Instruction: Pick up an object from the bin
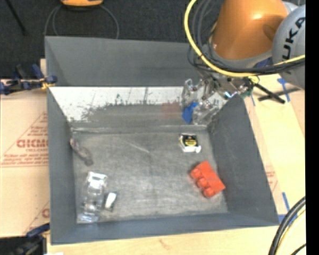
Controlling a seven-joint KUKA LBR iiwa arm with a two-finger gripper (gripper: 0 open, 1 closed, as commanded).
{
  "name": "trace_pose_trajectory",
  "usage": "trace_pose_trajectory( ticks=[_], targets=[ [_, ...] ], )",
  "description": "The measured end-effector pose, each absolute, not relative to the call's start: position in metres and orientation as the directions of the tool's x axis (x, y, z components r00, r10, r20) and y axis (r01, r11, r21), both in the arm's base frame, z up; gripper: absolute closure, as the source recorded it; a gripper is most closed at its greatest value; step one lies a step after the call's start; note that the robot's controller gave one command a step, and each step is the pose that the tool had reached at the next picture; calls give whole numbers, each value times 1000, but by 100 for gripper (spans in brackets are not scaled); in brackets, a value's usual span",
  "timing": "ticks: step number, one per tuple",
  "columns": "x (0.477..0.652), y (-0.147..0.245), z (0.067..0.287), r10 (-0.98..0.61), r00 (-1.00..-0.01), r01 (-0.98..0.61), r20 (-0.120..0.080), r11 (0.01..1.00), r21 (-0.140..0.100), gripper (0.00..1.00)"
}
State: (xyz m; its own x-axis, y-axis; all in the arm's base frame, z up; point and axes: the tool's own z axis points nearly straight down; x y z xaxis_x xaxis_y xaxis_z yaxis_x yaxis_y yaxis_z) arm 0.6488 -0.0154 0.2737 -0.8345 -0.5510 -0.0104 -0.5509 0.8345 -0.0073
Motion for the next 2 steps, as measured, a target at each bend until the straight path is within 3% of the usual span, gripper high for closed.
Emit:
trace_pose_trajectory(
  ticks=[1,2],
  targets=[
    [644,-32,275,-89,-996,-89,-4,996,0,100],
    [588,-63,267,-375,-927,-375,-1,927,-2,100]
  ],
)
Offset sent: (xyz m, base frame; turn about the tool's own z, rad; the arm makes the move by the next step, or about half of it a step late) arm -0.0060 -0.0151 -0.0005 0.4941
